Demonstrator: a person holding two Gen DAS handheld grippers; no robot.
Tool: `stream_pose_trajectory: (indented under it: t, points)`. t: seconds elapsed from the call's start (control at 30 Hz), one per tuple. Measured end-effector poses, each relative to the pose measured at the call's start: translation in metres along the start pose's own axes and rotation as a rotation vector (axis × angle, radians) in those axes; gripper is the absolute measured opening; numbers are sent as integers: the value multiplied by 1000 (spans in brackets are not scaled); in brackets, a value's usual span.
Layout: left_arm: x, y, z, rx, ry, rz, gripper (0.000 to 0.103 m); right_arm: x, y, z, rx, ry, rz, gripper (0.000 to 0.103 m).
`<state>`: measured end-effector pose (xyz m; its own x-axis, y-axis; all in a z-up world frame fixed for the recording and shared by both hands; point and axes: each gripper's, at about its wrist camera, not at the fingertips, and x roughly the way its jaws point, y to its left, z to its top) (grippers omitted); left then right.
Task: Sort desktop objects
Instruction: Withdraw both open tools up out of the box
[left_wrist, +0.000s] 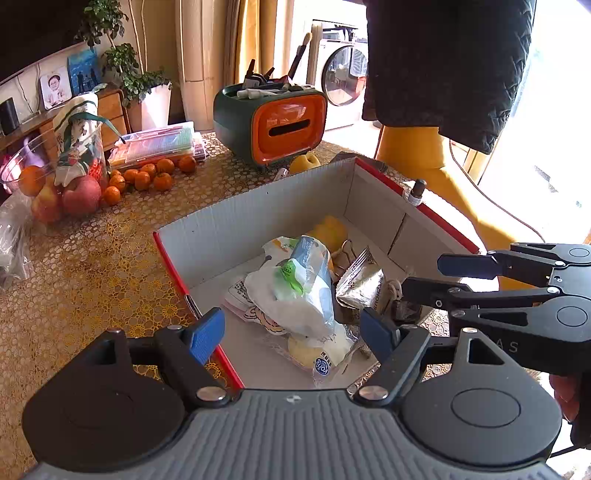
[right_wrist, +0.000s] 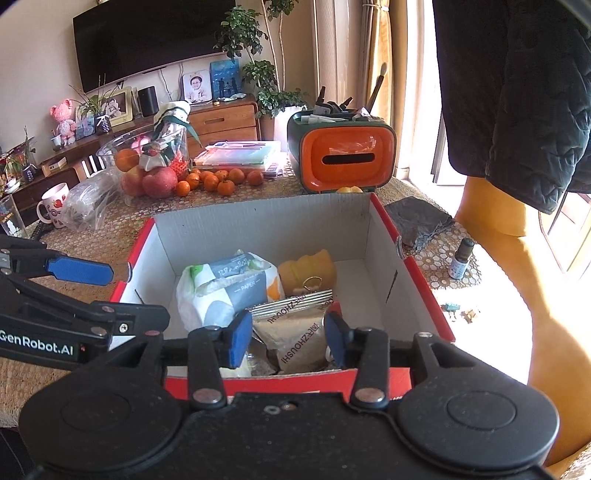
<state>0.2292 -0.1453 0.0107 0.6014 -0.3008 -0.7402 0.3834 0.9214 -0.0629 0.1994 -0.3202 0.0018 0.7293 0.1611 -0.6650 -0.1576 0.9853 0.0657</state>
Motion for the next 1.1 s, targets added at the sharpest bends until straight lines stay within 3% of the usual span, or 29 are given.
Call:
stream_pose_trajectory:
  t: [0.37, 0.8, 0.9, 0.97, 1.1]
  points:
    - [-26, 1, -20, -44, -48, -7, 80, -27, 16, -9, -35, -50, 18, 46]
    - [-43, 3, -40, -84, -73, 6, 86, -49, 22, -24, -79, -112, 16, 65]
    - [-46, 3, -45, -85, -80, 17, 91, -51, 21, -27, -72, -112, 17, 66]
    - [-49, 4, -47, -92, -87, 19, 102, -52, 20, -29, -65, -112, 17, 69]
    - [-56, 2, -50, -91, -99, 24, 102, -56, 17, -31, -39, -121, 28, 82]
